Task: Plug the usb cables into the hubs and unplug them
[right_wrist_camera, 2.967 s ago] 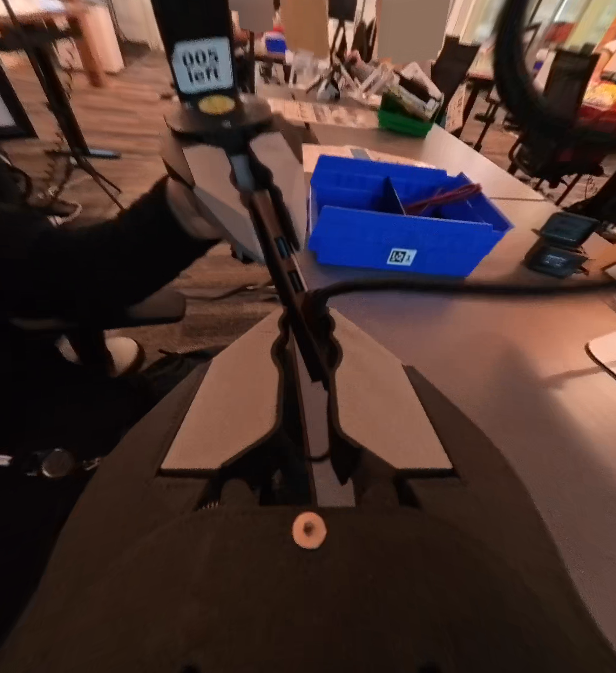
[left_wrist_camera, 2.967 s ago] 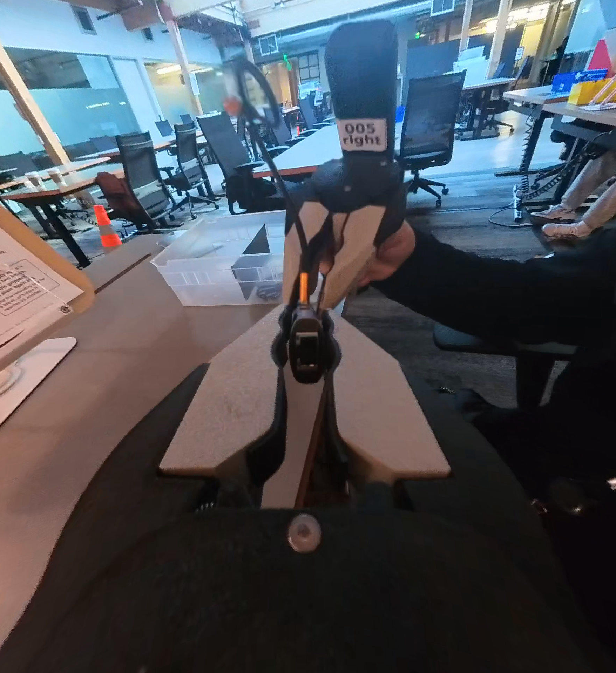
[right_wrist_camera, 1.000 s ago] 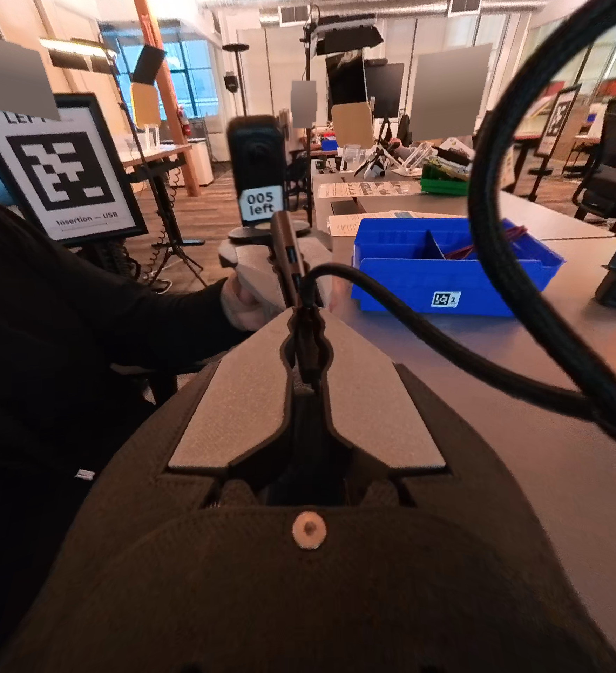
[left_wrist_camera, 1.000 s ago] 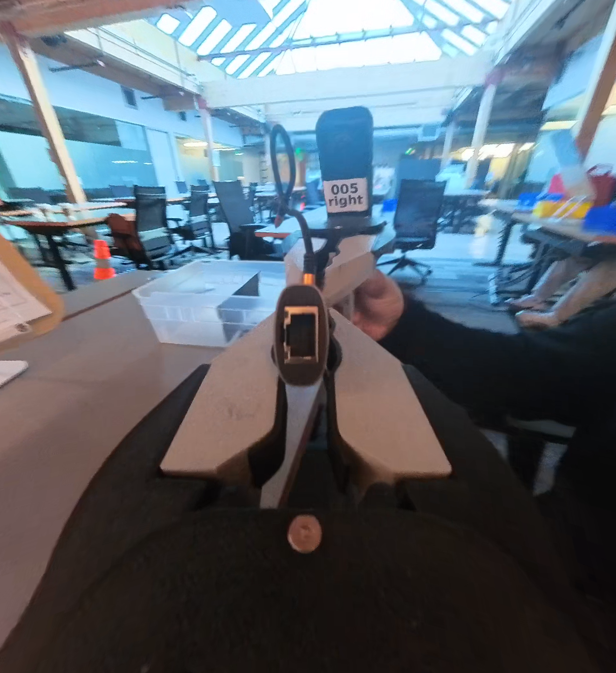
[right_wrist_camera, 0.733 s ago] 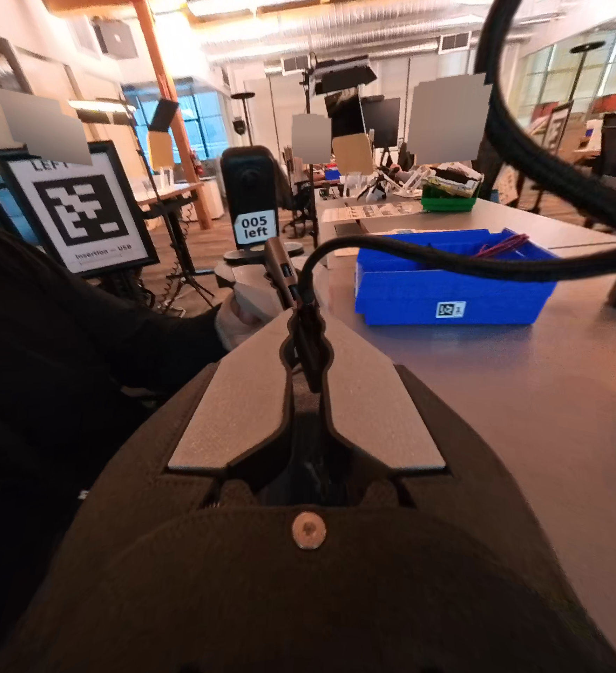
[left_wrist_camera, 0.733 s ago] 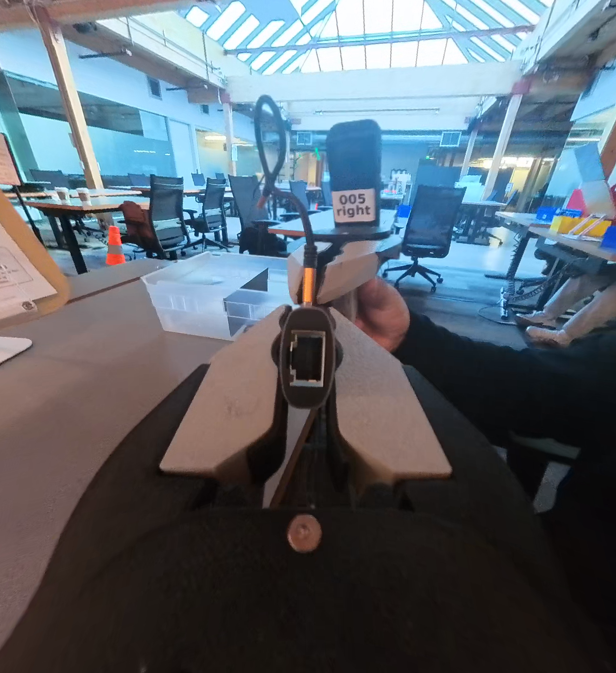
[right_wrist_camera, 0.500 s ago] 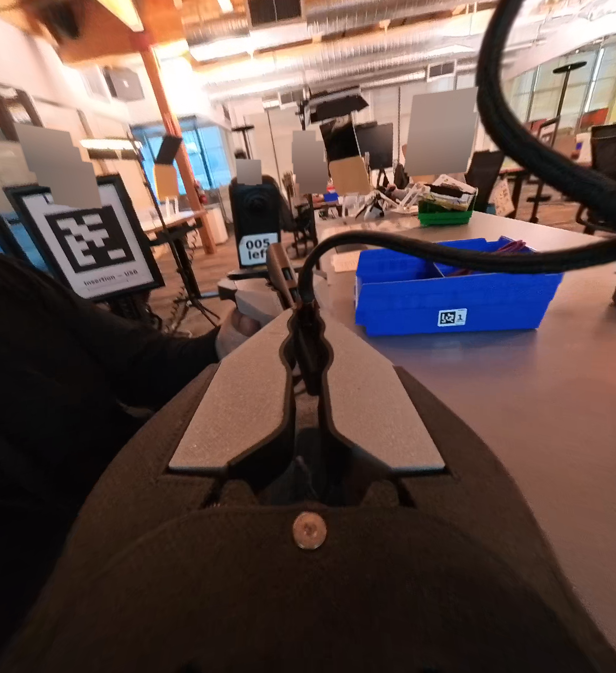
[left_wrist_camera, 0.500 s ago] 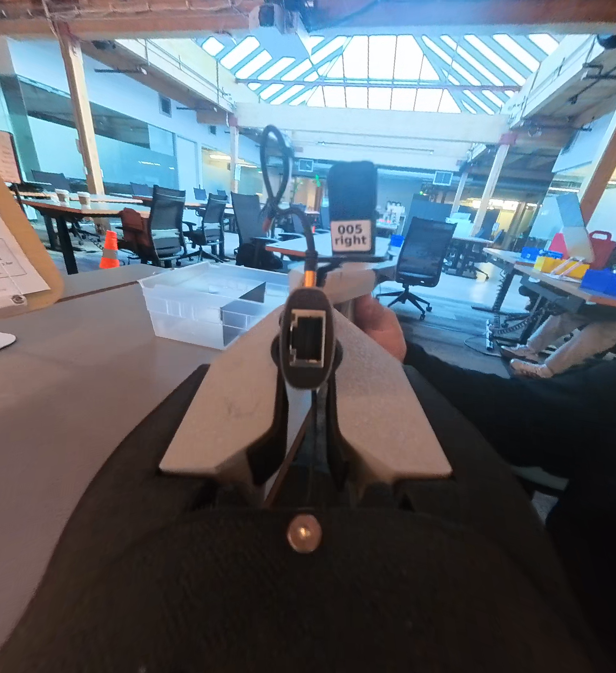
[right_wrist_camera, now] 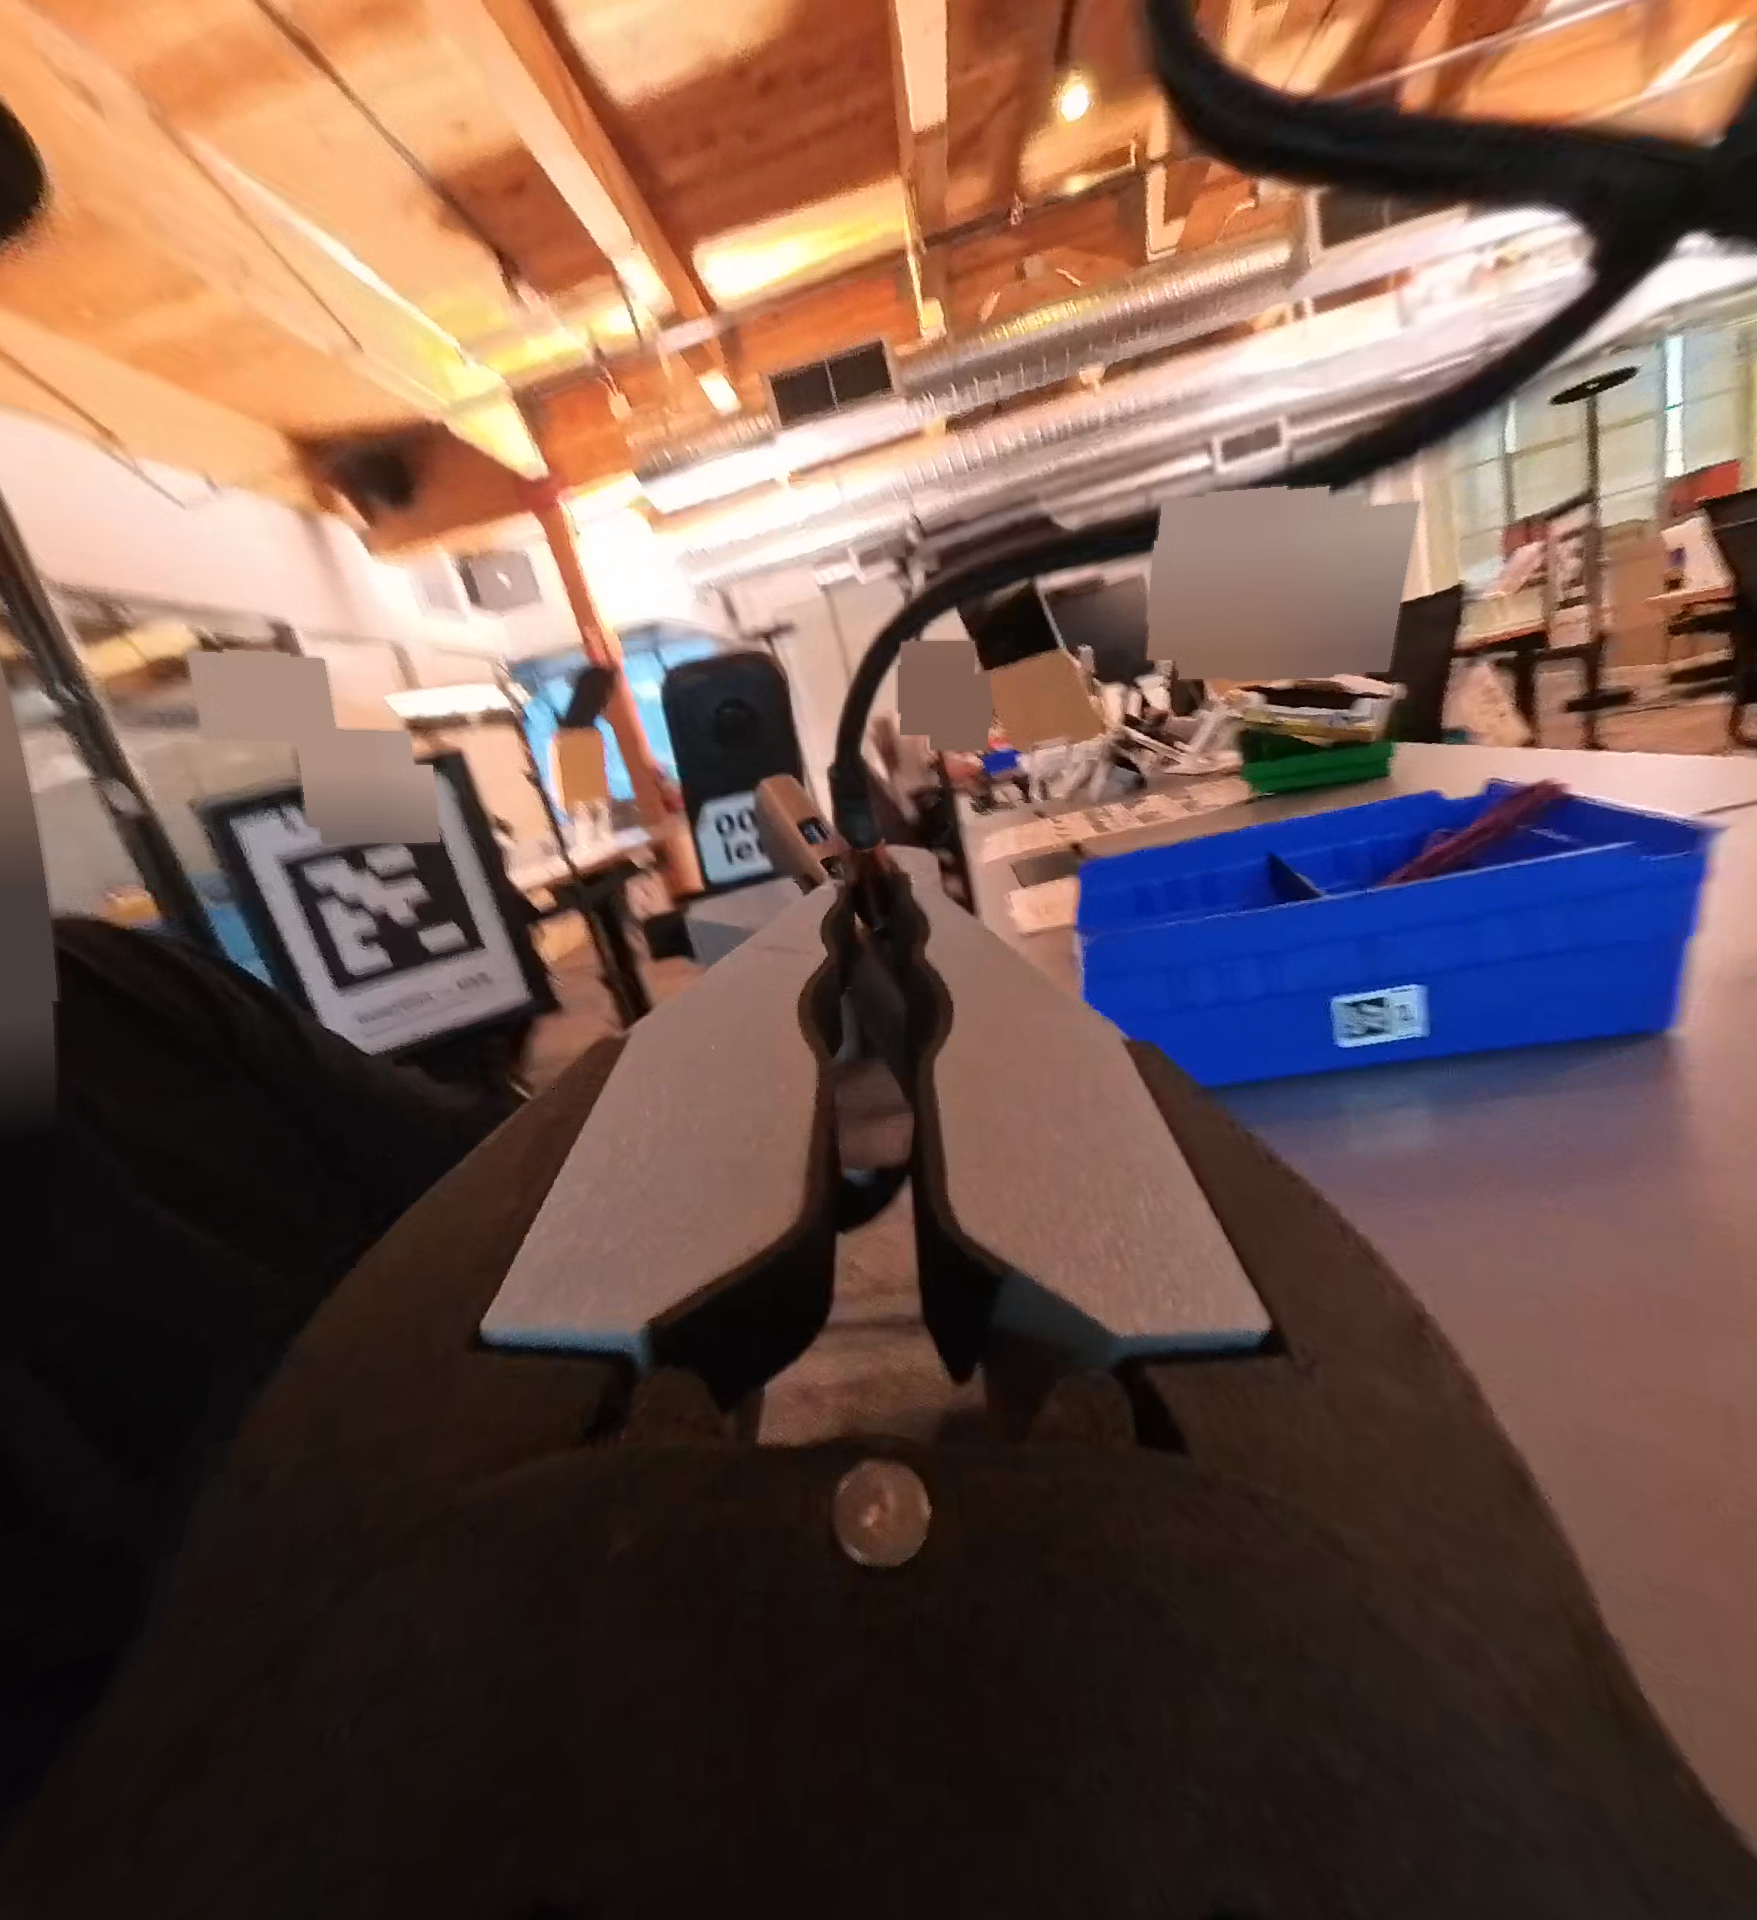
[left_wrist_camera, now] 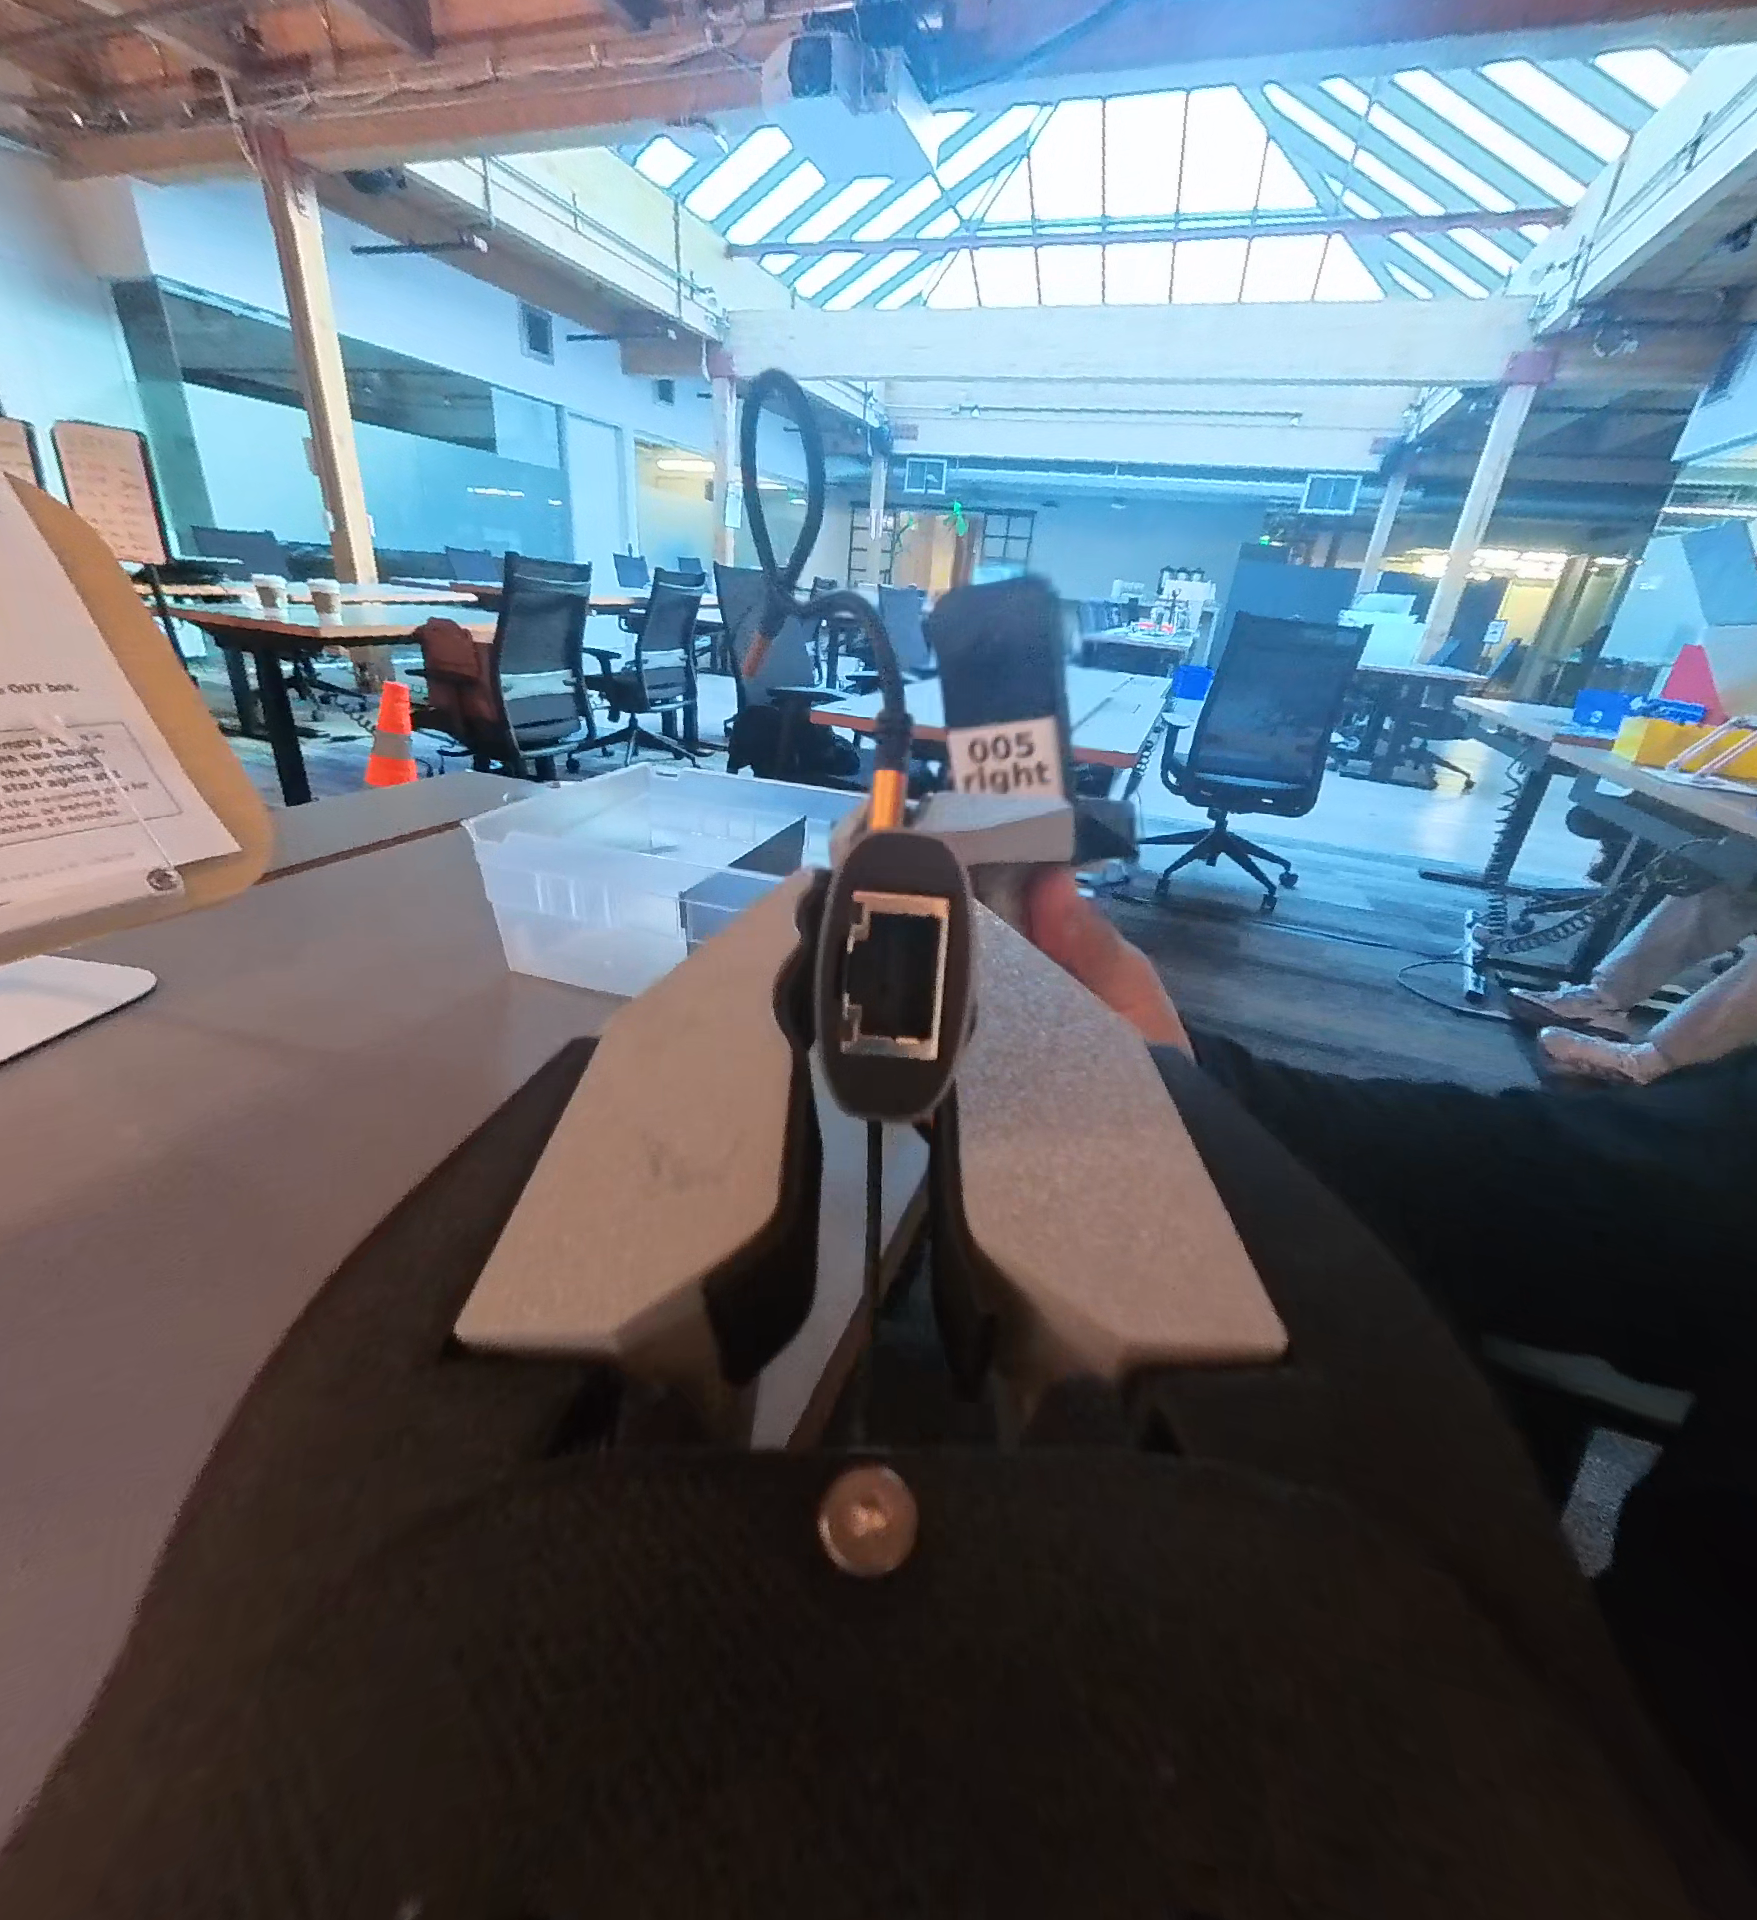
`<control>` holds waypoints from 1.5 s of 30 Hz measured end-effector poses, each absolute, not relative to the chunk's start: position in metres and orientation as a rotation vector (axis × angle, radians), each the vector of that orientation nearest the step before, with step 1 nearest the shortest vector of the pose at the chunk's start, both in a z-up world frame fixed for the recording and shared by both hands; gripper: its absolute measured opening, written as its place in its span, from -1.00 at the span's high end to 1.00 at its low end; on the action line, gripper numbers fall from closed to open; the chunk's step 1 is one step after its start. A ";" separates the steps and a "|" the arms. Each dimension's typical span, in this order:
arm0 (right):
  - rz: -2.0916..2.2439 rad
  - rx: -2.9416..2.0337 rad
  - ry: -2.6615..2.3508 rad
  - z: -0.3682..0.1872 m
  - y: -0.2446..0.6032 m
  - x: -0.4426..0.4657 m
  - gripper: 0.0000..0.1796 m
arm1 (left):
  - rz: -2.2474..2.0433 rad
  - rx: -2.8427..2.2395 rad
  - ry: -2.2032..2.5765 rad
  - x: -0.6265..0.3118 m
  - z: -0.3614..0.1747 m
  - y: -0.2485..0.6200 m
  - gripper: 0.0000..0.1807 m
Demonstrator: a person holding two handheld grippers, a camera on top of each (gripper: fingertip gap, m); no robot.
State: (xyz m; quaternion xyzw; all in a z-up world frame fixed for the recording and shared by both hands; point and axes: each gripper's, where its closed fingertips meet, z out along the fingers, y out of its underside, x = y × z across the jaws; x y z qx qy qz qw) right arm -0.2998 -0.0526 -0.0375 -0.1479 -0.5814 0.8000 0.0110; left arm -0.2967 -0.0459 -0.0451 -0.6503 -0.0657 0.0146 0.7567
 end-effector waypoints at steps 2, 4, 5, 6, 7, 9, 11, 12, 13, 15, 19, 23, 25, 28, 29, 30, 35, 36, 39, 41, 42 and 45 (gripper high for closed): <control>2.293 -0.366 -1.863 -0.040 -0.053 -0.298 0.95 | 0.014 -1.435 -0.138 -0.295 -0.047 -0.046 0.83; 2.156 -0.279 -1.917 -0.041 -0.051 -0.293 0.95 | -0.006 -1.449 -0.119 -0.290 -0.047 -0.043 0.83; 2.102 -0.239 -1.946 -0.042 -0.049 -0.290 0.93 | -0.033 -1.466 -0.113 -0.286 -0.048 -0.041 0.83; 2.062 -0.200 -1.970 -0.042 -0.048 -0.287 0.92 | -0.077 -1.473 -0.112 -0.282 -0.048 -0.039 0.83; 2.034 -0.169 -1.992 -0.042 -0.047 -0.283 0.90 | -0.124 -1.478 -0.104 -0.277 -0.049 -0.037 0.83; 2.021 -0.150 -2.039 -0.043 -0.048 -0.278 0.90 | -0.175 -1.472 -0.093 -0.271 -0.051 -0.033 0.84; 2.080 -0.168 -2.075 -0.044 -0.047 -0.276 0.93 | -0.196 -1.461 -0.099 -0.271 -0.053 -0.030 0.83; 2.127 -0.179 -2.097 -0.045 -0.046 -0.275 0.94 | -0.208 -1.459 -0.102 -0.271 -0.054 -0.029 0.83; 2.166 -0.199 -2.118 -0.047 -0.046 -0.276 0.95 | -0.202 -1.460 -0.107 -0.272 -0.054 -0.029 0.83; 2.200 -0.236 -2.148 -0.051 -0.045 -0.280 0.97 | -0.154 -1.469 -0.110 -0.276 -0.057 -0.029 0.84; 2.185 -0.255 -2.195 -0.055 -0.044 -0.281 0.94 | -0.150 -1.478 -0.109 -0.278 -0.060 -0.028 0.84; 2.158 -0.260 -2.202 -0.056 -0.042 -0.283 0.96 | -0.121 -1.472 -0.108 -0.280 -0.061 -0.025 0.84; 2.168 -0.246 -2.199 -0.055 -0.041 -0.281 0.97 | -0.118 -1.467 -0.099 -0.278 -0.060 -0.025 0.83; 2.181 -0.223 -2.186 -0.051 -0.041 -0.278 0.95 | -0.104 -1.461 -0.086 -0.276 -0.057 -0.026 0.84; 2.184 -0.213 -2.174 -0.050 -0.040 -0.277 0.94 | -0.103 -1.448 -0.082 -0.275 -0.053 -0.028 0.84; 2.187 -0.208 -2.162 -0.048 -0.038 -0.277 0.95 | -0.108 -1.428 -0.085 -0.276 -0.049 -0.031 0.84; 2.239 -0.207 -2.059 -0.029 -0.030 -0.273 1.00 | -0.111 -1.407 -0.086 -0.278 -0.039 -0.041 0.84; 2.223 -0.212 -2.058 -0.029 -0.031 -0.274 1.00 | -0.105 -1.403 -0.085 -0.278 -0.039 -0.040 0.84; 2.180 -0.223 -2.060 -0.029 -0.030 -0.275 0.99 | -0.114 -1.396 -0.090 -0.277 -0.039 -0.039 0.84; 2.156 -0.231 -2.065 -0.030 -0.028 -0.276 0.91 | -0.092 -1.391 -0.086 -0.278 -0.037 -0.041 0.83; 2.157 -0.223 -2.073 -0.031 -0.028 -0.275 0.91 | -0.079 -1.388 -0.078 -0.278 -0.036 -0.042 0.83; 2.169 -0.226 -2.117 -0.036 -0.032 -0.274 0.93 | -0.082 -1.363 -0.069 -0.275 -0.030 -0.044 0.83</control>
